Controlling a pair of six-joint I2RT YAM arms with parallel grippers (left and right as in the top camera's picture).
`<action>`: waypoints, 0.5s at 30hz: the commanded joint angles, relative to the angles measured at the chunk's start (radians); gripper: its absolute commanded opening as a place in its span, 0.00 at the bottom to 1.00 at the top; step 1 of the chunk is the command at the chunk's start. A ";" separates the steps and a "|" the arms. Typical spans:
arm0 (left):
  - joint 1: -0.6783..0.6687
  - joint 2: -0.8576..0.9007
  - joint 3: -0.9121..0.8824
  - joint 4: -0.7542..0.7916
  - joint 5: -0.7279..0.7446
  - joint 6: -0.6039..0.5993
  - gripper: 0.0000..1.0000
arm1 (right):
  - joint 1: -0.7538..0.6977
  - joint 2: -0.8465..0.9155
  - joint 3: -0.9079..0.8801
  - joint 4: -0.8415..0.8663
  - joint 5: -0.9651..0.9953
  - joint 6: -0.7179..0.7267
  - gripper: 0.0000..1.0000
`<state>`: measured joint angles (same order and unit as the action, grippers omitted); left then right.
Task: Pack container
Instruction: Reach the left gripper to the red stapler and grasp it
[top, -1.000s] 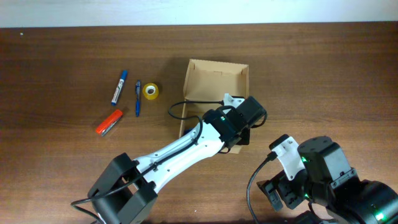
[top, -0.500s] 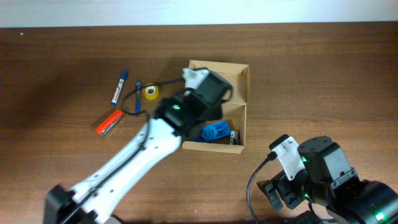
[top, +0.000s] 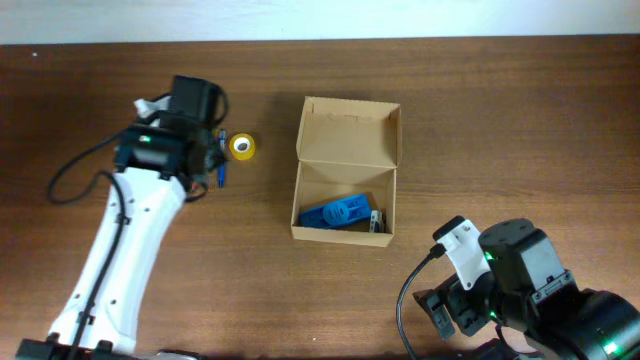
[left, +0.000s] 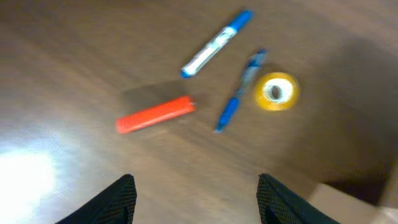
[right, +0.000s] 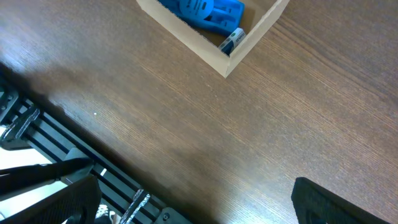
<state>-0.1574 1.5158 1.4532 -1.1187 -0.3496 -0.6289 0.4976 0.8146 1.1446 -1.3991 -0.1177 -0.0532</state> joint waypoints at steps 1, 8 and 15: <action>0.060 0.024 0.016 -0.014 -0.013 0.195 0.61 | -0.005 -0.003 0.013 0.003 -0.005 0.002 0.99; 0.169 0.196 0.016 -0.035 0.332 0.711 0.72 | -0.005 -0.003 0.013 0.003 -0.005 0.002 0.99; 0.187 0.364 0.016 -0.046 0.220 0.961 0.65 | -0.005 -0.003 0.013 0.003 -0.005 0.002 0.99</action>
<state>0.0212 1.8526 1.4559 -1.1641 -0.0761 0.2440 0.4976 0.8146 1.1446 -1.3991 -0.1173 -0.0521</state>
